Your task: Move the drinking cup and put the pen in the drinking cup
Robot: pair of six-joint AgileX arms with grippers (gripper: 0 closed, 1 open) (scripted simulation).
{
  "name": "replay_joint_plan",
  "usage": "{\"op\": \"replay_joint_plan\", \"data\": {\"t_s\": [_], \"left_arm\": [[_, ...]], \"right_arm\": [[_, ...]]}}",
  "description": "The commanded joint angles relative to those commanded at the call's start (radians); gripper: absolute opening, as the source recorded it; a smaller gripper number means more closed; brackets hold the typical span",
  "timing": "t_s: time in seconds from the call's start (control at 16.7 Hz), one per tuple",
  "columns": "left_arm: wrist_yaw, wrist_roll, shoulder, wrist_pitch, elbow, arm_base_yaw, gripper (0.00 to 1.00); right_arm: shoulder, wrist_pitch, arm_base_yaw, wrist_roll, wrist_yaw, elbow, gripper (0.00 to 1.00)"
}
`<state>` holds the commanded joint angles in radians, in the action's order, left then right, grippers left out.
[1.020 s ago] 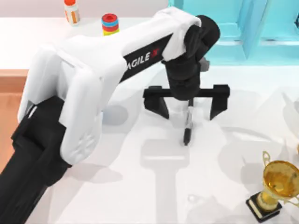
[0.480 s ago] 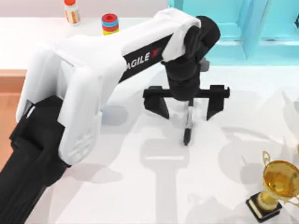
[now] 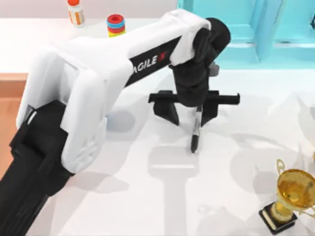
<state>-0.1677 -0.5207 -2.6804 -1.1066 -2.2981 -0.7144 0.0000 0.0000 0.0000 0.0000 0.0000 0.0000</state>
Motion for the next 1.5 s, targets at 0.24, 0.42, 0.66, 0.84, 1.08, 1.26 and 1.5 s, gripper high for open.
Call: {"op": "replay_joint_plan", "data": {"t_s": [0.24,0.42,0.66,0.84,1.08,1.26,1.5], "left_arm": [[0.0,0.0,0.0,0.0,0.0,0.0,0.0],[0.0,0.0,0.0,0.0,0.0,0.0,0.0],[0.047,0.035,0.078,-0.036,0.018,0.014,0.0],[0.051,0.007,0.14,-0.049,0.083,-0.015,0.0],[0.059,-0.038,0.324,-0.065,0.22,-0.059,0.0],[0.064,-0.077,0.454,-0.079,0.321,-0.093,0.0],[0.068,-0.107,0.502,-0.092,0.37,-0.126,0.0]], "right_arm": [[0.0,0.0,0.0,0.0,0.0,0.0,1.0],[0.0,0.0,0.0,0.0,0.0,0.0,1.0],[0.0,0.0,0.0,0.0,0.0,0.0,1.0],[0.0,0.0,0.0,0.0,0.0,0.0,1.0],[0.0,0.0,0.0,0.0,0.0,0.0,1.0],[0.0,0.0,0.0,0.0,0.0,0.0,1.0],[0.0,0.0,0.0,0.0,0.0,0.0,1.0]]}}
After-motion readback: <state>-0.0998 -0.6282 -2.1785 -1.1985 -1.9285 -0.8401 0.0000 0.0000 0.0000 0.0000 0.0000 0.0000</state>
